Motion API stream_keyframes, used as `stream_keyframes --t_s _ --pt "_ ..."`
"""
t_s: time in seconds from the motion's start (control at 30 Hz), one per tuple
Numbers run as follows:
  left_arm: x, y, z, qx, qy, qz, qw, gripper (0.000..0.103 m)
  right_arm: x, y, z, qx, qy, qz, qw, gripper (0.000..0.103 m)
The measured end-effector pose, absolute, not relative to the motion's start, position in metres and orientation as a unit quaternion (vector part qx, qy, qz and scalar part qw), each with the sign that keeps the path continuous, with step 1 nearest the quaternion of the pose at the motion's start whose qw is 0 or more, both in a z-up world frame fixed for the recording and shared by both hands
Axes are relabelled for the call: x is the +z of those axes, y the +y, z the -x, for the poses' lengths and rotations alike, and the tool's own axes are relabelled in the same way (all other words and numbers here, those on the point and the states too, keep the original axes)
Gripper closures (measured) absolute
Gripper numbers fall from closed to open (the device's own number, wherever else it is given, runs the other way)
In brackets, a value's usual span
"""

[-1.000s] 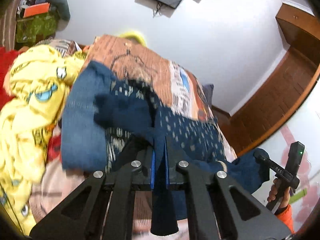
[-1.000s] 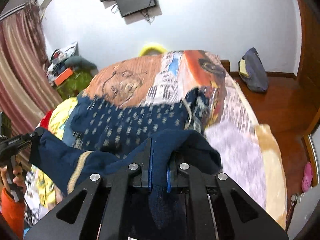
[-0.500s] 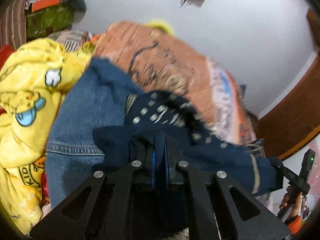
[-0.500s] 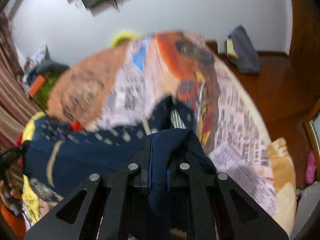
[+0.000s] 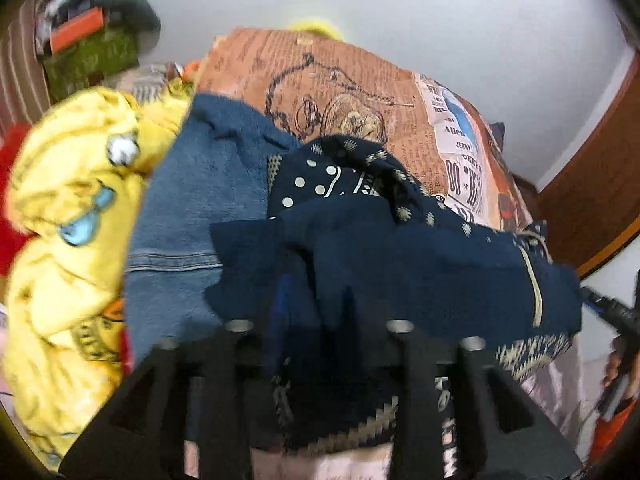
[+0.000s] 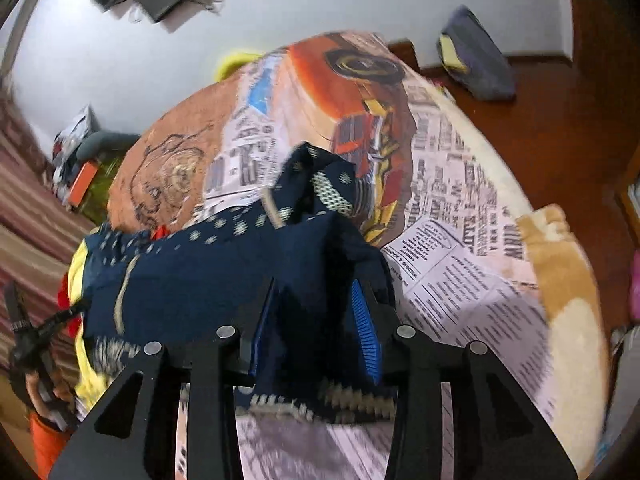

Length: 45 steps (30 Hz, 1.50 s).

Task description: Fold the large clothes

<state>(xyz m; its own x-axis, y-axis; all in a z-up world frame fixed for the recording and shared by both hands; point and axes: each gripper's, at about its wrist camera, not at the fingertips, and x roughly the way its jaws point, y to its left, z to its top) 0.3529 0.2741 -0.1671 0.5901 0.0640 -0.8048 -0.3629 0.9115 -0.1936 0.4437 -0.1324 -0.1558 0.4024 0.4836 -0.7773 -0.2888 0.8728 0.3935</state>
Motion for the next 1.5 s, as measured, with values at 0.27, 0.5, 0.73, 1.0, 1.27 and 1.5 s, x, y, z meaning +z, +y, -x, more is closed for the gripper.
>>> stream_keyframes --t_s 0.27,0.5,0.73,1.0,1.27,1.5 --pt "-0.162 0.221 -0.337 0.033 0.455 0.147 0.878 0.058 -0.136 -0.085 -0.392 0.293 0.453 -0.018 0.842 0.065" --pt "-0.183 0.169 -0.348 0.003 0.463 0.099 0.881 0.058 -0.16 -0.036 -0.379 0.33 0.461 0.031 0.823 0.065" --pt "-0.192 0.169 -0.374 0.024 0.459 0.061 0.886 0.058 -0.181 -0.019 -0.401 0.326 0.483 0.027 0.812 0.065" --pt "-0.177 0.193 -0.428 0.059 0.443 0.026 0.894 0.058 -0.159 -0.018 -0.459 0.299 0.463 0.018 0.834 0.065" --pt "-0.153 0.242 -0.48 0.147 0.426 0.027 0.892 0.058 -0.105 -0.014 -0.492 0.249 0.394 0.048 0.883 0.065" --pt "-0.107 0.25 -0.45 0.151 0.369 0.054 0.916 0.058 -0.103 -0.031 -0.44 0.295 0.384 0.07 0.872 0.064"
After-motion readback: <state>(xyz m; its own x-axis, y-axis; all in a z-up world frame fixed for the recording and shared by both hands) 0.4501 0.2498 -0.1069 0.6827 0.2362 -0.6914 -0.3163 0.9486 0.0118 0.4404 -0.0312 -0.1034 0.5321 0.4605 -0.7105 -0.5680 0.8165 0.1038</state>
